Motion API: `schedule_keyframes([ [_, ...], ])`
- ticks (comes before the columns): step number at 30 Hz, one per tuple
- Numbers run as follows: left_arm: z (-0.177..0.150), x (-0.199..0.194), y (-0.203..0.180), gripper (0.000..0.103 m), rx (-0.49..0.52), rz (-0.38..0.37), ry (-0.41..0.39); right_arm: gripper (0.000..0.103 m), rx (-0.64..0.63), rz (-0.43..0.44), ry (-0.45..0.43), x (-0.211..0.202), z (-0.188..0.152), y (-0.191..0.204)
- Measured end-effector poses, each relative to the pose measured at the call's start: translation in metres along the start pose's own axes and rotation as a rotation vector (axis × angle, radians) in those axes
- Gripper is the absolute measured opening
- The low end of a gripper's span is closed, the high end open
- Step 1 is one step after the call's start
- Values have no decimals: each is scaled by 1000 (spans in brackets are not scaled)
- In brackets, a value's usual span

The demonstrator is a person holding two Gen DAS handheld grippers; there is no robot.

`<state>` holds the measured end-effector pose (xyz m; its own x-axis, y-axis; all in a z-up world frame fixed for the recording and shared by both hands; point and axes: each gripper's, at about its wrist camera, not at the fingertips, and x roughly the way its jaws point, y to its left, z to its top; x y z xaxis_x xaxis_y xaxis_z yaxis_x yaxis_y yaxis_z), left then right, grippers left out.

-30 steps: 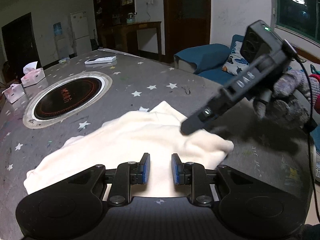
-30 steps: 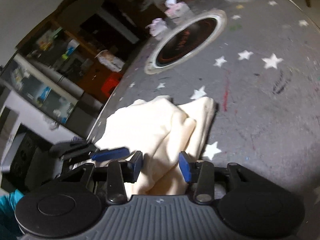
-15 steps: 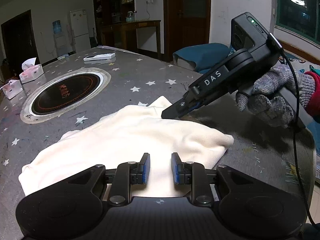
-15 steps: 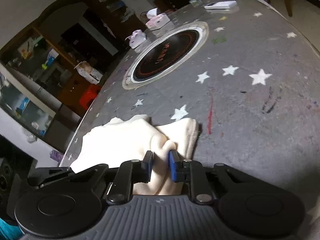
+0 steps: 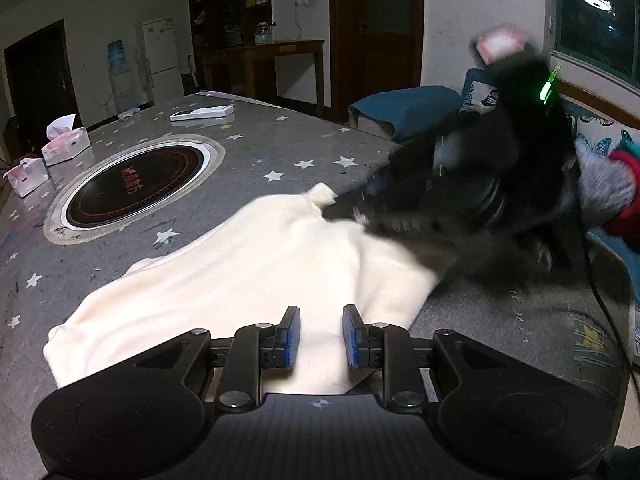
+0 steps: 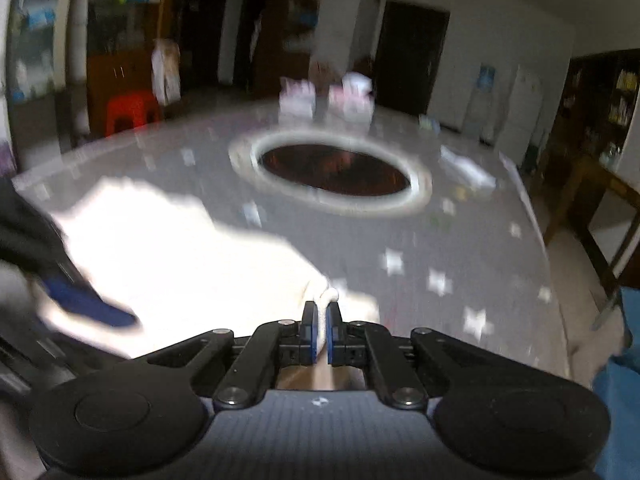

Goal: Fold clothes

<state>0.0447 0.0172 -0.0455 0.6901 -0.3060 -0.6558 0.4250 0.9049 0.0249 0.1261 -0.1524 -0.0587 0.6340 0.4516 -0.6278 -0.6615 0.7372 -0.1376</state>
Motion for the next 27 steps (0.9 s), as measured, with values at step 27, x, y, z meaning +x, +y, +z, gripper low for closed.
schedule_keyframes([
  [27,-40,-71,67,28,-287,130,-47,23,24,149,2,-46,-18,27],
])
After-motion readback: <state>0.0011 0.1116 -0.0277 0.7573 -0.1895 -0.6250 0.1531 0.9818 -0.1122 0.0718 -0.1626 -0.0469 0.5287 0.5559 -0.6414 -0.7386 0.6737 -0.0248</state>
